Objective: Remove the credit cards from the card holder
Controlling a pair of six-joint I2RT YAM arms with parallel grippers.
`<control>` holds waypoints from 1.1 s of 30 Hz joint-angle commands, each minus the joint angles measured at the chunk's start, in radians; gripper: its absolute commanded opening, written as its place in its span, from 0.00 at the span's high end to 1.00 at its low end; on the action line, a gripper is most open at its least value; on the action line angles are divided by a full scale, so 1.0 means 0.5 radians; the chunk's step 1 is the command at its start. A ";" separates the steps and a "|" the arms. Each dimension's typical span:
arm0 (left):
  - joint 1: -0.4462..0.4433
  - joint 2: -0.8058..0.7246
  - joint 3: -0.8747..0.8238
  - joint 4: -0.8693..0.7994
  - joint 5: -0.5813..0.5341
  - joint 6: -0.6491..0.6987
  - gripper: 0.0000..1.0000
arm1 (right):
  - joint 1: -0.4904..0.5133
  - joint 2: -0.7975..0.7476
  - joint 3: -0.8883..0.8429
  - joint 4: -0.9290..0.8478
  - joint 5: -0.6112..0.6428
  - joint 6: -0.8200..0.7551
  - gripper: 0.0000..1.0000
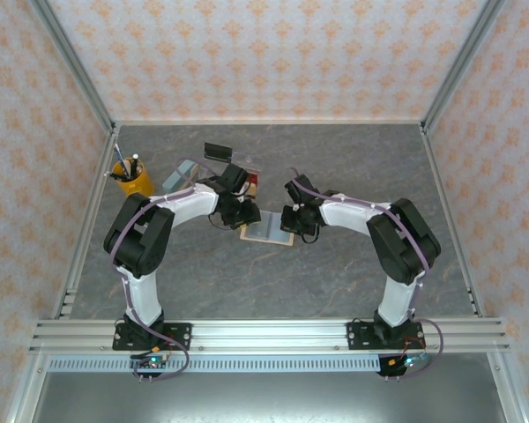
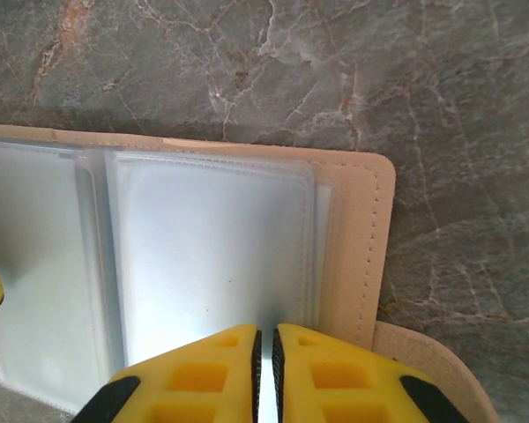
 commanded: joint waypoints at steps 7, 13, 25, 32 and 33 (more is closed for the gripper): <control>-0.008 -0.031 0.055 -0.050 0.005 0.079 0.68 | -0.006 0.080 0.014 -0.081 0.058 -0.008 0.85; -0.007 -0.087 0.025 0.036 0.156 0.087 0.73 | -0.006 0.080 0.017 -0.081 0.055 -0.013 0.85; -0.007 -0.184 -0.079 0.252 0.456 0.039 0.79 | -0.006 0.062 0.011 -0.067 0.035 -0.022 0.85; -0.019 -0.204 -0.134 0.423 0.623 -0.014 0.77 | -0.016 -0.026 -0.016 -0.019 0.021 -0.028 0.85; -0.023 -0.194 -0.138 0.453 0.650 -0.030 0.77 | -0.019 -0.056 -0.028 -0.004 0.025 -0.027 0.84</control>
